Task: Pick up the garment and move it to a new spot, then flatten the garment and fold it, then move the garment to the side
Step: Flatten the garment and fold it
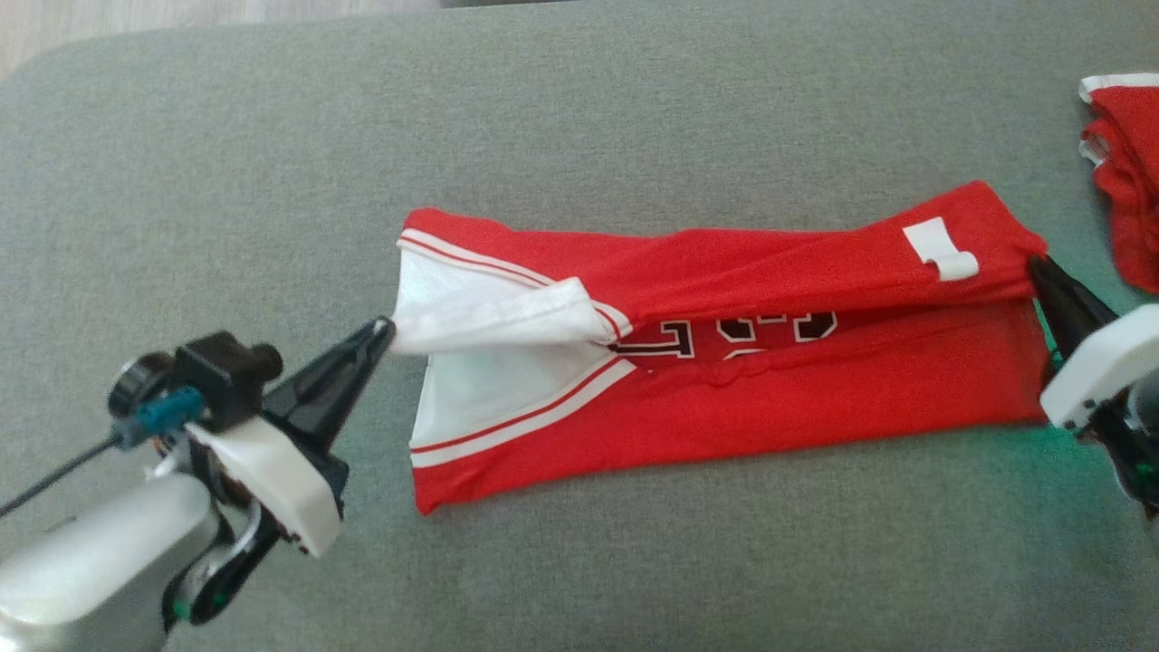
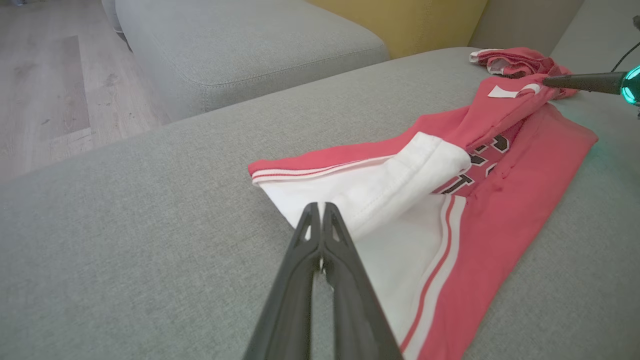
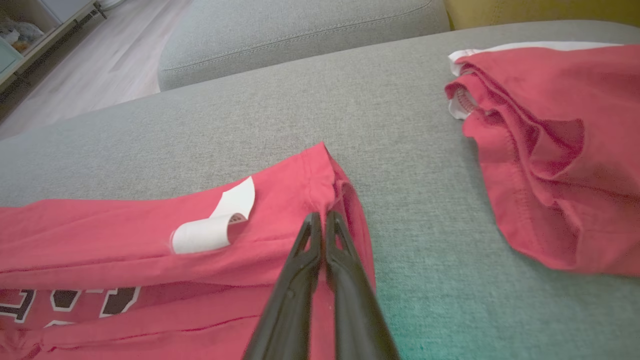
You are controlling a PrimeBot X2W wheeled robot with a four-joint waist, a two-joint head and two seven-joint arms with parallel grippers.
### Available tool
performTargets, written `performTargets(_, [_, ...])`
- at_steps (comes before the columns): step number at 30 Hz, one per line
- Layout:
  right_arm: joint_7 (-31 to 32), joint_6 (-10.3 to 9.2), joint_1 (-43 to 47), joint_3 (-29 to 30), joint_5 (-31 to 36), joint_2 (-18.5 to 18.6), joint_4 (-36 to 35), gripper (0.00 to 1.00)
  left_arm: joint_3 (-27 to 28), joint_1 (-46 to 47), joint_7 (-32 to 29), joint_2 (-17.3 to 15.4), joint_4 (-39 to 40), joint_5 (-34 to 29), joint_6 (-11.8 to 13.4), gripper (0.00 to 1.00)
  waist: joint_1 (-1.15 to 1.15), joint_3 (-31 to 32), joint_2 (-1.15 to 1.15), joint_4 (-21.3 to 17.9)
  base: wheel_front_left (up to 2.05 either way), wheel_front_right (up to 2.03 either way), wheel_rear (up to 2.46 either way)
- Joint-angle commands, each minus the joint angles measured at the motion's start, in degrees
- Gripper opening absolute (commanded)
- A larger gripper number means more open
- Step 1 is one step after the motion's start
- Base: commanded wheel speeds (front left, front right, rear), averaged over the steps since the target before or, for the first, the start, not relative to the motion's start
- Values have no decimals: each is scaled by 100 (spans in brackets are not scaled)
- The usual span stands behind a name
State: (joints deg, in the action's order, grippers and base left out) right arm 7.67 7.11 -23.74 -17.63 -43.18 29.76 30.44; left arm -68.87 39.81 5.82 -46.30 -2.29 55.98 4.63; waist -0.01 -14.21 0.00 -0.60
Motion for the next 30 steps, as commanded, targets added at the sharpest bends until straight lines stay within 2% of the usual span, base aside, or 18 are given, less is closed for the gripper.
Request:
performTargets(1, [21,37,123,100,66,231,-256,0,192,93,82,-292,165,-15,75,0,1,1,0,5,0,0,0])
performTargets(9, [250,37,731,777,434,-49,-672,0,66,-341,324,-170,342,-4,324,0,1,11,0,-10,0,0,0])
performTargets(10, [284,37,795,841,450,-123,-714,0,66,-402,362,-128,341,38,350,7,1,18,0,-7,0,0,0])
performTargets(11, [312,37,868,897,452,-205,-756,19,64,-464,393,-80,330,85,374,38,1,30,0,-2,0,0,0])
performTargets(12, [324,37,942,962,484,-272,-784,60,71,-520,443,-23,307,117,404,100,1,42,0,8,0,0,0])
performTargets(13, [258,37,1008,1061,552,-338,-823,100,111,-575,527,44,260,141,477,100,1,54,0,19,0,0,0])
performTargets(17, [-251,37,1342,1466,748,-733,-1007,100,333,-827,818,447,14,97,850,100,1,150,0,103,0,0,0])
performTargets(18, [-611,37,1552,1655,868,-938,-1114,100,616,-1032,897,741,-105,-2,1145,100,1,220,0,159,0,0,0])
performTargets(20, [-963,37,1770,1816,979,-1147,-1210,100,1189,-1307,912,1129,-86,-346,1497,100,1,300,0,221,0,0,0])
performTargets(23, [-1307,37,2046,2039,1024,-1449,-1272,100,2042,-1973,915,1719,56,-1189,1870,100,1,439,0,321,0,0,0])
performTargets(26, [-1443,37,2172,2326,1119,-1616,-1169,100,2792,-2665,916,2365,249,-1907,1995,100,1,542,0,468,0,0,0])
performTargets(30, [-1387,37,2051,2859,1271,-1779,-882,100,3445,-3306,917,2997,364,-2730,1804,100,1,609,0,731,0,0,0])
